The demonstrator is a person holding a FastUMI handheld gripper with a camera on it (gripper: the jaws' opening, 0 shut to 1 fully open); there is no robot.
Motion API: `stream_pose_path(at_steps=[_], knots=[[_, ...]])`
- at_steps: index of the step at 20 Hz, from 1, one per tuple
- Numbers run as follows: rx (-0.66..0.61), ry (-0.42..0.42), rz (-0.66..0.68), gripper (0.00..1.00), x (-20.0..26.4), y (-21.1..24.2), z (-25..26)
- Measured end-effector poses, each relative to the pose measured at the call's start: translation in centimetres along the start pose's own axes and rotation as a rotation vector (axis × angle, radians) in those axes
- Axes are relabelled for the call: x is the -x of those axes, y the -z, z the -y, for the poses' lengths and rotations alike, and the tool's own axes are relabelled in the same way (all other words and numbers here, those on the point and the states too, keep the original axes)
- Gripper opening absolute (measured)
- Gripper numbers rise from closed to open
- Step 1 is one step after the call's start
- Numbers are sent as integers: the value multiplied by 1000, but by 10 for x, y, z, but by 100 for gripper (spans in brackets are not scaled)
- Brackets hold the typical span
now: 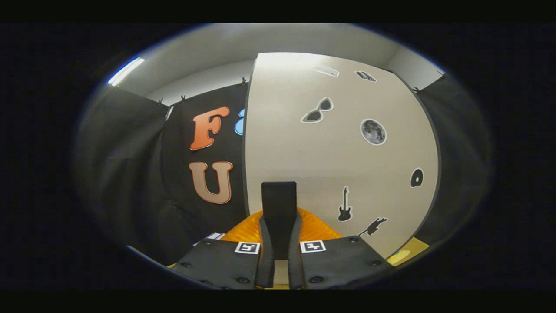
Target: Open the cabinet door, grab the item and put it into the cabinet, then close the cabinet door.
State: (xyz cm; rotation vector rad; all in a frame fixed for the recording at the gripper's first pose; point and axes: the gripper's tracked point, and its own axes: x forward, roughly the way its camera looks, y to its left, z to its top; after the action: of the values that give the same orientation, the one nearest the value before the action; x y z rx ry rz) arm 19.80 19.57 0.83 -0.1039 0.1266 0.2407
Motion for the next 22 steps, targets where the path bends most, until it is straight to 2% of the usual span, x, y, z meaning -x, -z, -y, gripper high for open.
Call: stream_pose_path(at_steps=[5, 10, 15, 22], knots=[[-15, -90, 19, 20, 81, -2, 22], [-20, -158, 16, 20, 126, -5, 35], [-4, -187, 21, 20, 163, -7, 56], [5, -186, 23, 20, 226, -15, 105]])
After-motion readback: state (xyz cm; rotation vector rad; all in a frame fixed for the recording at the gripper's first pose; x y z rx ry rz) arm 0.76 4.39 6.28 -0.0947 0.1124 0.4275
